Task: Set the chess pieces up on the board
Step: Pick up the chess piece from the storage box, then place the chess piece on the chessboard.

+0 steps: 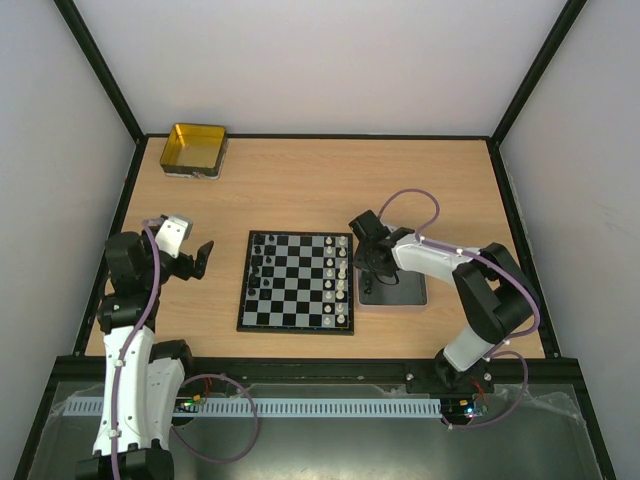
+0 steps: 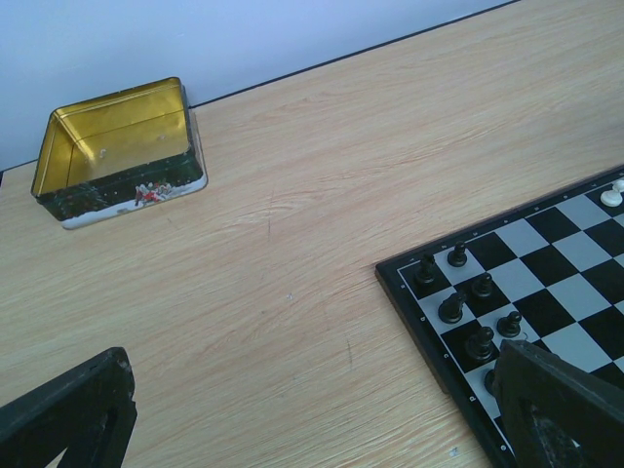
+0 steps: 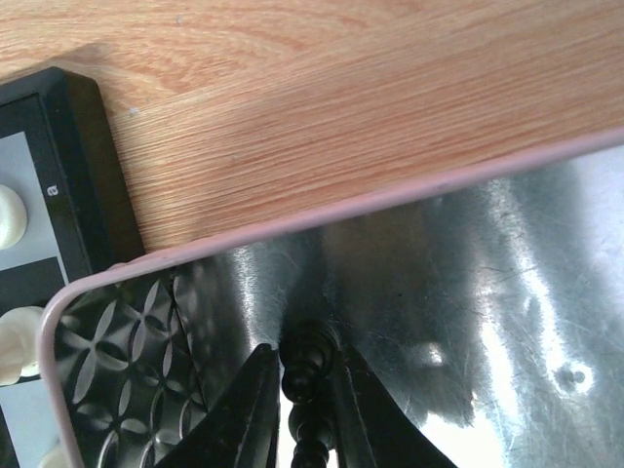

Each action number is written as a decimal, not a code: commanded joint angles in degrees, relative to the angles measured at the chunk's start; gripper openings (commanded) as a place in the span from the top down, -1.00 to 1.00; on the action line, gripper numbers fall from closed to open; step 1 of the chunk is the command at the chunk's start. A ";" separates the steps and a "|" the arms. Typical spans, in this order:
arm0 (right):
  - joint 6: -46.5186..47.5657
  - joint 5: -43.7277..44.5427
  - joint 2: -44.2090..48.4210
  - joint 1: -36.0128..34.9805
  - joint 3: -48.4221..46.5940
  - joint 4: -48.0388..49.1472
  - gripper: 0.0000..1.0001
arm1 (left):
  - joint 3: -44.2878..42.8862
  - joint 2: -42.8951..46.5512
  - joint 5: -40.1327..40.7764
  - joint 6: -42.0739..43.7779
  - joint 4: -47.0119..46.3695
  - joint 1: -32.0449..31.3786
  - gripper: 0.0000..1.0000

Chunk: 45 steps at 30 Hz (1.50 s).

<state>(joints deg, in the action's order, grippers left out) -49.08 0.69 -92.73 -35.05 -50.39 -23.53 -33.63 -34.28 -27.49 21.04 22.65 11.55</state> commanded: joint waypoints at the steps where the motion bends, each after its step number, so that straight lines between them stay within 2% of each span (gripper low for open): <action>1: 0.03 0.48 -0.35 0.33 0.92 0.95 0.73 | 0.80 -0.08 -0.99 0.33 0.41 0.28 -0.99; 8: 0.60 3.28 1.58 0.33 -0.21 -2.06 0.88 | 0.93 -0.17 -0.96 0.41 0.37 0.23 -0.98; 17: 1.30 7.62 9.75 -0.48 -1.58 -9.27 0.89 | 0.90 -0.31 -1.03 0.41 0.36 0.31 -0.98; 24: -2.84 11.38 11.56 -10.77 -6.81 -16.00 0.89 | 0.99 -0.27 -0.96 0.38 0.25 0.30 -0.98; 31: -8.42 13.02 4.96 -26.08 -16.06 -19.30 0.89 | 0.96 -0.34 -0.72 0.23 0.16 0.29 -0.98; 32: -9.58 12.94 0.72 -30.26 -19.34 -19.61 0.88 | 0.94 -0.30 -0.57 0.17 0.12 0.24 -0.98; 34: -9.86 12.80 -3.05 -33.62 -22.54 -19.93 0.88 | 1.06 -0.26 -0.56 0.14 0.13 0.29 -0.98; 45: -8.59 9.65 -17.38 -38.52 -32.59 -17.93 0.88 | 1.12 -0.41 -0.31 0.23 0.09 0.27 -0.98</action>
<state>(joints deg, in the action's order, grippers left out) -57.25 10.41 -107.61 -73.01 -79.53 -40.73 -32.97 -34.72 -27.44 21.04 22.65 11.55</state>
